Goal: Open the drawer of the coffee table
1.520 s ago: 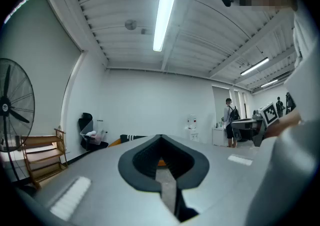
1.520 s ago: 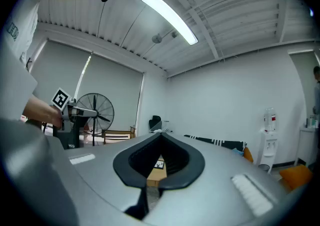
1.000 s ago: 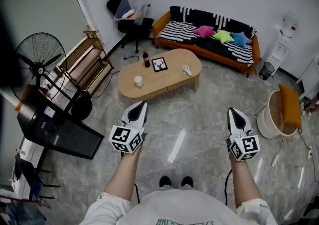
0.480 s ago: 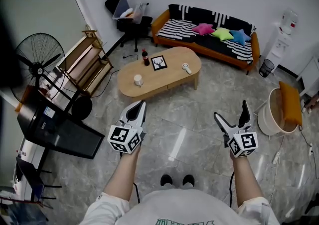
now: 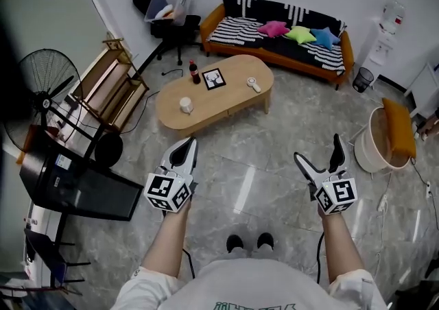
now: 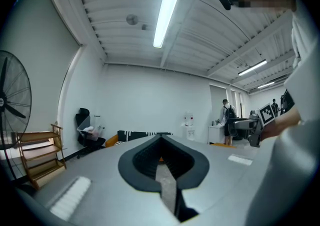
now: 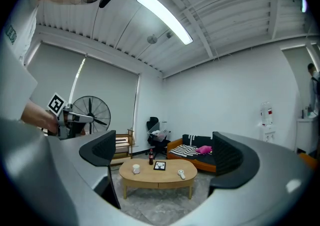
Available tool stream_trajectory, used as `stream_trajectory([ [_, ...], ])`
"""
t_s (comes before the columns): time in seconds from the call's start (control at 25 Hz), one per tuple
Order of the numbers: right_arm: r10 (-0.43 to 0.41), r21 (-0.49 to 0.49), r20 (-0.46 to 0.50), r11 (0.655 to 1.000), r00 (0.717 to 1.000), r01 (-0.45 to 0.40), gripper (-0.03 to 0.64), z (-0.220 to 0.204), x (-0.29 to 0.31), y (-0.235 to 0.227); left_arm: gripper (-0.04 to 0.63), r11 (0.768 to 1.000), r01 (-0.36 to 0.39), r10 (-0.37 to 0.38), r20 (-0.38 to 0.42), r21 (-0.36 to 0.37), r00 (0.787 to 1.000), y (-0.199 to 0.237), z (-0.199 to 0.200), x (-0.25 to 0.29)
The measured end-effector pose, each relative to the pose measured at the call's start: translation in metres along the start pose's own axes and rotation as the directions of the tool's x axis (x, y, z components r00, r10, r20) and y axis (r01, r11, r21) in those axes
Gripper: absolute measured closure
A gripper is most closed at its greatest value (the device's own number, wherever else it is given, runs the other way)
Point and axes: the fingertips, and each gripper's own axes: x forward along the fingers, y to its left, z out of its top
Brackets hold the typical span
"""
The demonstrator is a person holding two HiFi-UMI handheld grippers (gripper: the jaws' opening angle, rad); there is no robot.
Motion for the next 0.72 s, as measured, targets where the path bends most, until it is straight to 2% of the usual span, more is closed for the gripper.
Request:
stream_trajectory([
  [0.32,-0.053,-0.002,-0.023,0.999,0.998,0.053,0.028,-0.010,0.002,-0.011,0.597,0.998,0.052,-0.053,-0.007,-0.021,0.999,0.006,-0.013,0.029],
  [0.52,-0.065,0.008,-0.015,0.998,0.998,0.065,0.028,-0.012,0.020,-0.041,0.596,0.998,0.064,-0.064,-0.013,-0.014,0.998,0.002,-0.017,0.065],
  [0.72,-0.047,0.025,-0.006,0.999,0.999,0.047,0.028,-0.019,0.058,-0.086,0.597,0.999,0.044,-0.044,-0.021,0.007,0.999,0.001,-0.014,0.116],
])
